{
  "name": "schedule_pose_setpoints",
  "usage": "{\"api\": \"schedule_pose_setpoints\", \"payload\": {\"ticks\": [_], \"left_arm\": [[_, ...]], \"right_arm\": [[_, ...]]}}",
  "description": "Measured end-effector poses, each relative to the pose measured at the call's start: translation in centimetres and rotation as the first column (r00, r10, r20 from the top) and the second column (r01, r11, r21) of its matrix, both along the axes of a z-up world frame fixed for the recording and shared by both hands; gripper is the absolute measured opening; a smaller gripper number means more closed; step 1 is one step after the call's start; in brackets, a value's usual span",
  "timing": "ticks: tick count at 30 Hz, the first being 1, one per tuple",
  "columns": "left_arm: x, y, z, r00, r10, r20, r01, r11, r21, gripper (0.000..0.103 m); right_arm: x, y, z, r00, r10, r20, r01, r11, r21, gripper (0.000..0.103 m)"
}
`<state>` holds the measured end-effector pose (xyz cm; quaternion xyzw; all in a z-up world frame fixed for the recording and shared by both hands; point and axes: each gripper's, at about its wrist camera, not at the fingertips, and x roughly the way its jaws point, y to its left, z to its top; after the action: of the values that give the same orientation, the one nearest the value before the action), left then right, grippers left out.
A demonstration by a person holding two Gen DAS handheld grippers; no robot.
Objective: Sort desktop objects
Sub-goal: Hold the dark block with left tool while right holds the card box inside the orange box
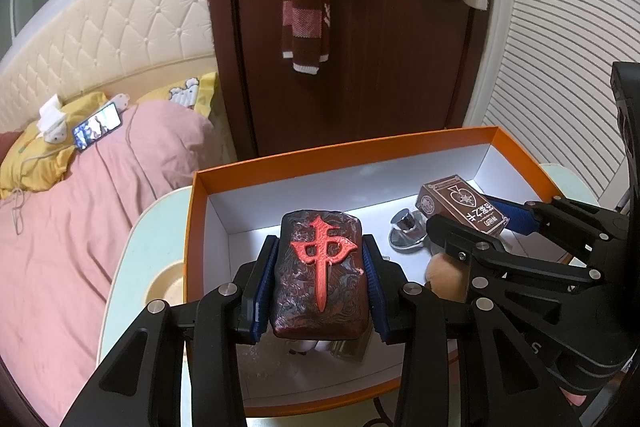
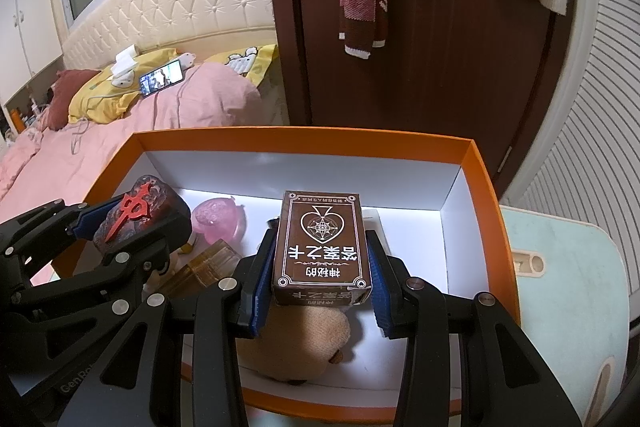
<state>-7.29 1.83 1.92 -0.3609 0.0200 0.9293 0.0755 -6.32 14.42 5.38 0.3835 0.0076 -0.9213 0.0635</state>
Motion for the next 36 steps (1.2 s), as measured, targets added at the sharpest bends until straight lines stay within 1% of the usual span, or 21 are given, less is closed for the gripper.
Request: {"api": "schedule_pose_setpoints", "payload": {"ticks": [4, 9, 13, 16, 20, 23, 25, 28, 29, 32, 33, 36], "left_arm": [[0.0, -0.2, 0.2, 1.000, 0.002, 0.005, -0.002, 1.000, 0.020, 0.038], [0.1, -0.3, 1.4, 1.000, -0.004, -0.018, 0.004, 0.999, 0.045, 0.038], [0.2, -0.6, 2.1, 1.000, -0.002, -0.024, 0.003, 0.997, 0.079, 0.038], [0.1, -0.4, 1.7, 1.000, 0.001, -0.011, 0.000, 0.998, 0.063, 0.038], [-0.2, 0.0, 0.8, 1.000, -0.002, 0.027, 0.001, 0.999, 0.047, 0.038], [-0.2, 0.1, 1.1, 1.000, -0.006, 0.020, 0.005, 0.999, 0.047, 0.038], [-0.1, 0.1, 1.6, 1.000, -0.007, 0.004, 0.007, 0.998, 0.060, 0.038], [-0.3, 0.2, 1.5, 1.000, -0.003, 0.008, 0.002, 0.999, 0.050, 0.038], [-0.4, 0.1, 1.3, 1.000, -0.001, 0.017, 0.000, 0.999, 0.045, 0.038], [-0.4, 0.0, 1.2, 1.000, 0.008, 0.021, -0.009, 0.999, 0.034, 0.038], [-0.4, -0.1, 1.3, 1.000, 0.012, 0.020, -0.013, 0.999, 0.032, 0.038], [-0.6, -0.2, 1.4, 1.000, 0.017, 0.018, -0.018, 0.999, 0.036, 0.038]], "right_arm": [[0.2, -0.3, 0.4, 1.000, 0.007, -0.012, -0.007, 0.999, 0.035, 0.042], [0.6, -0.6, 1.6, 0.999, 0.014, -0.042, -0.011, 0.998, 0.064, 0.042], [0.8, -0.5, 2.5, 0.998, 0.014, -0.061, -0.010, 0.998, 0.060, 0.042], [1.0, -0.4, 2.9, 0.998, 0.016, -0.065, -0.013, 0.999, 0.052, 0.042], [0.6, -0.5, 2.2, 1.000, 0.009, -0.026, -0.007, 0.998, 0.054, 0.042], [0.4, -0.2, 1.9, 1.000, 0.003, -0.012, -0.002, 0.999, 0.044, 0.042], [0.6, -0.1, 2.2, 1.000, 0.000, -0.027, 0.002, 0.999, 0.044, 0.042], [0.7, 0.1, 2.7, 0.999, 0.003, -0.051, 0.000, 0.999, 0.052, 0.042], [0.5, 0.0, 2.5, 0.999, 0.004, -0.041, -0.001, 0.998, 0.061, 0.042], [0.3, 0.4, 1.9, 1.000, -0.009, -0.010, 0.010, 0.999, 0.034, 0.042], [0.2, 0.5, 1.9, 1.000, -0.013, -0.006, 0.013, 1.000, 0.024, 0.042], [0.2, 0.6, 1.9, 1.000, -0.017, -0.008, 0.018, 0.999, 0.033, 0.042]]}}
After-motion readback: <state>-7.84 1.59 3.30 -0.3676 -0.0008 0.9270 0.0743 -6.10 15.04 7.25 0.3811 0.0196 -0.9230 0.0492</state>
